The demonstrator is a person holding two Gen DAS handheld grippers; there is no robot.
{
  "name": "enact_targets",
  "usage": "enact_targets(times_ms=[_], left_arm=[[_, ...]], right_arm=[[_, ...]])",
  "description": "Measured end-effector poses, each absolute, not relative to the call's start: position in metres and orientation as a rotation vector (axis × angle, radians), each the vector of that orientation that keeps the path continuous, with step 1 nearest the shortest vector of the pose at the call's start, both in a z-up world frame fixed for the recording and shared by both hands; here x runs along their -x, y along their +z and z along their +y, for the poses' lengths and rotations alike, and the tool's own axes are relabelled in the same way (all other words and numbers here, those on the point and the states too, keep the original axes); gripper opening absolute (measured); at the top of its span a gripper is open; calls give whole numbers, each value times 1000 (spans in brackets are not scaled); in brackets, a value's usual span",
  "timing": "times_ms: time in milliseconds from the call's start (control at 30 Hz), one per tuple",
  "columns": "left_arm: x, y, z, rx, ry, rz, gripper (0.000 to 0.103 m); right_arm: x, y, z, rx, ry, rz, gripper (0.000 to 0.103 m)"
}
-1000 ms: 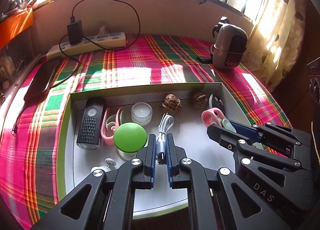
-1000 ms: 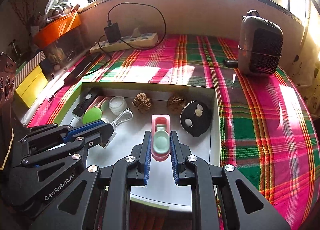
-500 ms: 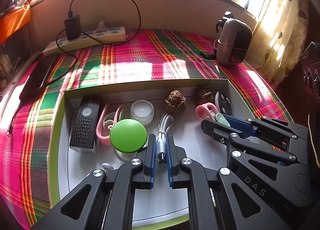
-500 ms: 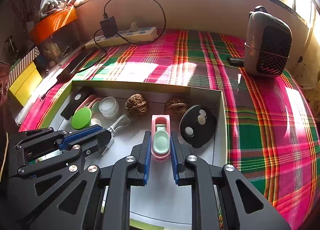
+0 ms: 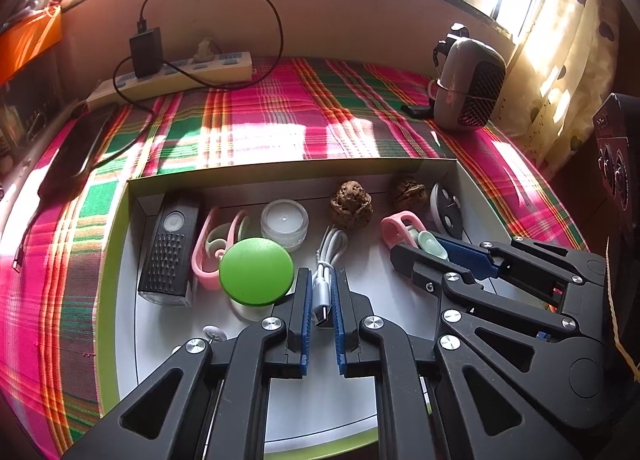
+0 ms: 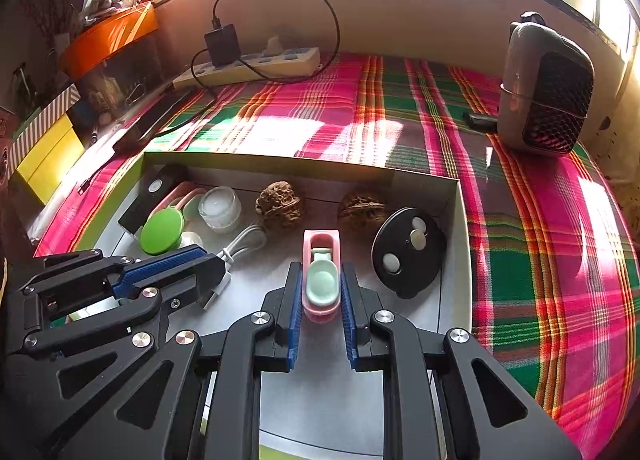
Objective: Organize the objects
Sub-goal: 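Open the left tool to set the cable in the box while the right tool releases the clip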
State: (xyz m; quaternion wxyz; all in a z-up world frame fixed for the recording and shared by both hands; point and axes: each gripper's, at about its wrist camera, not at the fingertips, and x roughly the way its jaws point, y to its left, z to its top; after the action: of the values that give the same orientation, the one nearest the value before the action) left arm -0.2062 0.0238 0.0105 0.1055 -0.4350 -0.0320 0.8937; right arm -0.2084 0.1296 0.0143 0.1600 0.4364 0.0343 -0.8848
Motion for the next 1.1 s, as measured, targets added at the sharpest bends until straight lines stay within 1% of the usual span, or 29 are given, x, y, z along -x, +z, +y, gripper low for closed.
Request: enact_targets(times_ms=[467,633,667,700,767,833,1100], left_arm=[[206,10,24,1291,2650,-71,14],[203,11,22,1293,2656,-74,16],[202,12,22,1290,2659,-74,17],[201,13,21,1286,2666,-78,17],[198,17,19,1272,2676,-88,19],[195,20,19,1265,2678,-89,20],[177,28,20,1241,2701,-76,21]], right_arm=[[208,15,130,-1247,-2538,101,19],[206,18,131,-1232,-2549,84,23],[205,19,132,-1229,-2553,81,26],[204,20,133,-1226,-2560,79,31],[202,22,136,-1229,-2568,62,36],[200,23,138,-1231,-2566,39,37],[182,33,140,-1190,-2586,28,37]])
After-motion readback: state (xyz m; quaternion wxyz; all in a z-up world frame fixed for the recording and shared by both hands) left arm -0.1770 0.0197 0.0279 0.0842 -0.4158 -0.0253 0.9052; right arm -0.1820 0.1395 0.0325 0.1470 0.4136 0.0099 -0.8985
